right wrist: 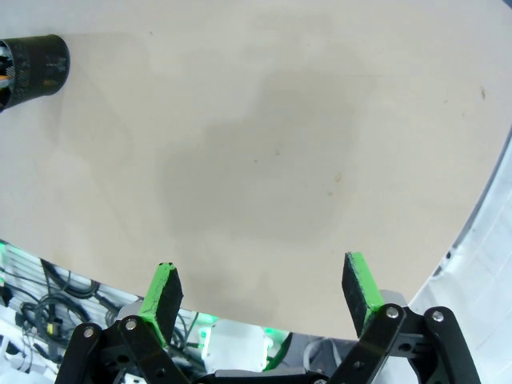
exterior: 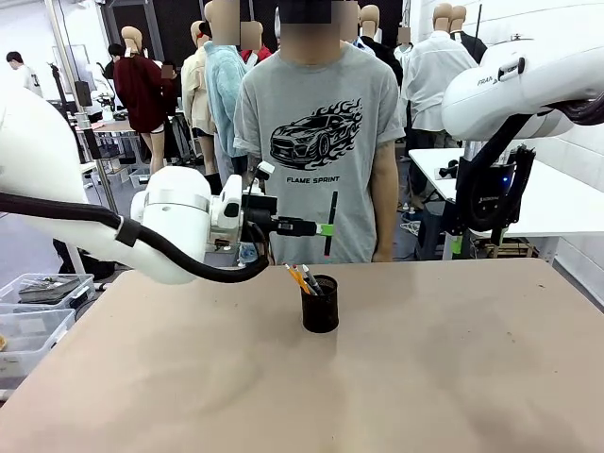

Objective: Place the pens into the pen holder.
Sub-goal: Pick up a writing instrument from the table and place it into the Pen holder.

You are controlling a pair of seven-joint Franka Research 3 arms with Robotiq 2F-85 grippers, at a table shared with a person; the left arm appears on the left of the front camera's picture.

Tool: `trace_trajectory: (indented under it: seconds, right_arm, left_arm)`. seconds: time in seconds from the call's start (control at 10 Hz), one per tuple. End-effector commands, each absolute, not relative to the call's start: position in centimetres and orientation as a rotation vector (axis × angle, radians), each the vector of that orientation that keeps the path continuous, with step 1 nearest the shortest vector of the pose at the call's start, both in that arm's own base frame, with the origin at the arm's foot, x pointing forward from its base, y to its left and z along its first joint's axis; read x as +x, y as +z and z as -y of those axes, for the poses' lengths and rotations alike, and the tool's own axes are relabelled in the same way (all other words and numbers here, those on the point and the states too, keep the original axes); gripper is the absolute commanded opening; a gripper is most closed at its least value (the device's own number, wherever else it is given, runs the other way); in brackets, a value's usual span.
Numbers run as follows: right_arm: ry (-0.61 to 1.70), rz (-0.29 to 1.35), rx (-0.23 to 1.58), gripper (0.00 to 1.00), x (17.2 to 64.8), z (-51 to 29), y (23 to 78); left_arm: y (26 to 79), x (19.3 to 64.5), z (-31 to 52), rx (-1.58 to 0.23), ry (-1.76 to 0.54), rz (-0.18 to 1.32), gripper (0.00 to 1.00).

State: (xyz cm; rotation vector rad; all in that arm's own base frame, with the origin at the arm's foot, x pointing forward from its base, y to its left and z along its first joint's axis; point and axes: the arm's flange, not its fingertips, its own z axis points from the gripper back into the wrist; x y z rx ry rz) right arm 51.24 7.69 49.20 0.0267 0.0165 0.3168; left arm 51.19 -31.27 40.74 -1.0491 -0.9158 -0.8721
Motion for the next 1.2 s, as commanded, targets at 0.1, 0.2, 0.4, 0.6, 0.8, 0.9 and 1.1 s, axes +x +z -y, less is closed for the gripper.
trace_trajectory:
  seconds: [0.1,0.2,0.4,0.6,0.8,0.9,1.1]
  right_arm:
    - [0.313,-0.02,0.023,1.0,51.3,-7.7,49.4]
    - [0.313,-0.02,0.023,1.0,51.3,-7.7,49.4]
    - [0.313,-0.02,0.023,1.0,51.3,-7.7,49.4]
    - [0.313,-0.02,0.023,1.0,51.3,-7.7,49.4]
    - [0.313,-0.02,0.023,1.0,51.3,-7.7,49.4]
    - [0.313,-0.02,0.023,1.0,51.3,-7.7,49.4]
    - [0.313,-0.02,0.023,1.0,51.3,-7.7,49.4]
  left_arm:
    - [39.5,53.1,31.9,-1.053,-0.908,0.846,0.0]
    - [38.7,53.4,32.0,-1.067,-0.914,0.844,0.0]
    - [37.3,53.8,32.1,-1.074,-0.906,0.824,0.0]
    - [36.1,53.9,31.9,-1.042,-0.921,0.841,0.0]
    - [35.0,54.1,31.9,-1.033,-0.922,0.85,0.0]
    - [34.8,54.3,31.9,-1.012,-0.923,0.856,0.0]
    - [34.3,54.4,32.0,-1.003,-0.933,0.852,0.0]
